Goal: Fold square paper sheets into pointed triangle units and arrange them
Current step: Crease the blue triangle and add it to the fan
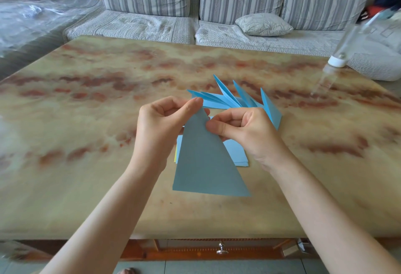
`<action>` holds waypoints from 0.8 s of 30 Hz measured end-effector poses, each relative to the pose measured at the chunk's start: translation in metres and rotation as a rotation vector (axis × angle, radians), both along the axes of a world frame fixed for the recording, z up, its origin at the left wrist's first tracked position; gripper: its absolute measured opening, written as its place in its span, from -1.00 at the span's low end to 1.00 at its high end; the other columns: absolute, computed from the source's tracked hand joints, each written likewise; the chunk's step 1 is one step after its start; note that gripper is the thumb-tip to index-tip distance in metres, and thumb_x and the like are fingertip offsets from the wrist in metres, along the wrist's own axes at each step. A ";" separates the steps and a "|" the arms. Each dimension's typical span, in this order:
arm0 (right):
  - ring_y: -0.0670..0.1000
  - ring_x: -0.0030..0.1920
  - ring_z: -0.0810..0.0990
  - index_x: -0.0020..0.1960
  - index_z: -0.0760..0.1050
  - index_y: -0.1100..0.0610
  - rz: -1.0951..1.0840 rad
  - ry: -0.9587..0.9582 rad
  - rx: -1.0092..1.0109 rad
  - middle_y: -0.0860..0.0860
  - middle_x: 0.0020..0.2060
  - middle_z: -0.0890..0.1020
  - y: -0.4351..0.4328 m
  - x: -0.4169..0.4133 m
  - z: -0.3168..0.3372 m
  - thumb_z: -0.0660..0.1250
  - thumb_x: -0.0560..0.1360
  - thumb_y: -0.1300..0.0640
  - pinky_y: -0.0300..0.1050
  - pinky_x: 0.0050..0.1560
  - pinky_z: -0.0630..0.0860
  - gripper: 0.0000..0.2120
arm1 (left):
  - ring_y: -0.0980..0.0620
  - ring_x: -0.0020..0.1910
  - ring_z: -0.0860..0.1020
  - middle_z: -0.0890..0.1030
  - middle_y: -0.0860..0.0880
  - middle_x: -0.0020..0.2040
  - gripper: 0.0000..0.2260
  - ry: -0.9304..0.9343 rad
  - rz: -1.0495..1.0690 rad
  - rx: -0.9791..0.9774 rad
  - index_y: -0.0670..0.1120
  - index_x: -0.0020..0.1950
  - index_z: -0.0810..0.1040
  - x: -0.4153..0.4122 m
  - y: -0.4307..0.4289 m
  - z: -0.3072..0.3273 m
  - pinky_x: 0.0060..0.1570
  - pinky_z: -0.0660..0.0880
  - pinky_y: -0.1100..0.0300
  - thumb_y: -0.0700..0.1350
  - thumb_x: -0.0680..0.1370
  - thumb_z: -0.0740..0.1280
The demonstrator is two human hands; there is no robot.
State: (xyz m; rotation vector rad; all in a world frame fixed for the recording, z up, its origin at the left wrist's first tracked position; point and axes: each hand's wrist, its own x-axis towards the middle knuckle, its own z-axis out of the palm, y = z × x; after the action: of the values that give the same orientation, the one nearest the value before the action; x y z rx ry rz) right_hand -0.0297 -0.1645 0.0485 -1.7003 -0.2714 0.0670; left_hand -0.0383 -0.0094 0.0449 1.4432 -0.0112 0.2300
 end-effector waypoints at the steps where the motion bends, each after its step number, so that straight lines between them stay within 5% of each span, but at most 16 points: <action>1: -0.03 -0.31 0.65 -0.18 0.62 0.19 0.002 -0.001 -0.006 0.00 -0.33 0.69 0.001 -0.001 0.000 0.45 0.40 0.30 -0.28 -0.22 0.56 -0.96 | 0.03 -0.27 0.68 0.70 -0.09 -0.25 -0.85 0.002 0.006 -0.001 -0.18 -0.27 0.60 0.000 0.000 0.000 -0.25 0.58 0.22 -0.15 0.47 0.44; 12: -0.06 -0.28 0.64 -0.15 0.63 0.18 -0.047 0.043 0.060 0.02 -0.29 0.69 0.006 -0.004 -0.003 0.44 0.43 0.27 -0.23 -0.18 0.57 -0.97 | -0.01 -0.23 0.62 0.70 -0.14 -0.19 -0.83 0.001 0.024 0.051 -0.12 -0.29 0.59 -0.001 0.000 0.000 -0.15 0.53 0.05 -0.10 0.48 0.44; 20: 0.00 -0.30 0.63 -0.17 0.65 0.22 -0.077 0.019 0.052 0.11 -0.27 0.70 0.009 -0.006 -0.004 0.44 0.43 0.29 -0.19 -0.18 0.56 -0.98 | 0.15 -0.33 0.59 0.70 -0.01 -0.26 -0.84 0.009 0.071 0.103 -0.09 -0.28 0.61 -0.002 -0.001 -0.001 -0.31 0.48 0.31 -0.08 0.47 0.45; 24: -0.02 -0.36 0.60 -0.19 0.65 0.20 -0.098 0.063 0.060 0.07 -0.33 0.69 0.008 -0.006 -0.003 0.44 0.41 0.28 -0.23 -0.27 0.53 -0.97 | 0.11 -0.29 0.62 0.71 -0.04 -0.23 -0.88 0.039 0.019 0.073 -0.11 -0.23 0.63 -0.002 -0.002 0.000 -0.20 0.53 0.27 -0.09 0.46 0.46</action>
State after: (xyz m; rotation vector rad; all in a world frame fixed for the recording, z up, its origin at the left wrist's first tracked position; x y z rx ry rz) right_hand -0.0354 -0.1566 0.0453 -1.6462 -0.1413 0.0396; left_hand -0.0402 -0.0109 0.0450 1.5208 0.0263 0.2184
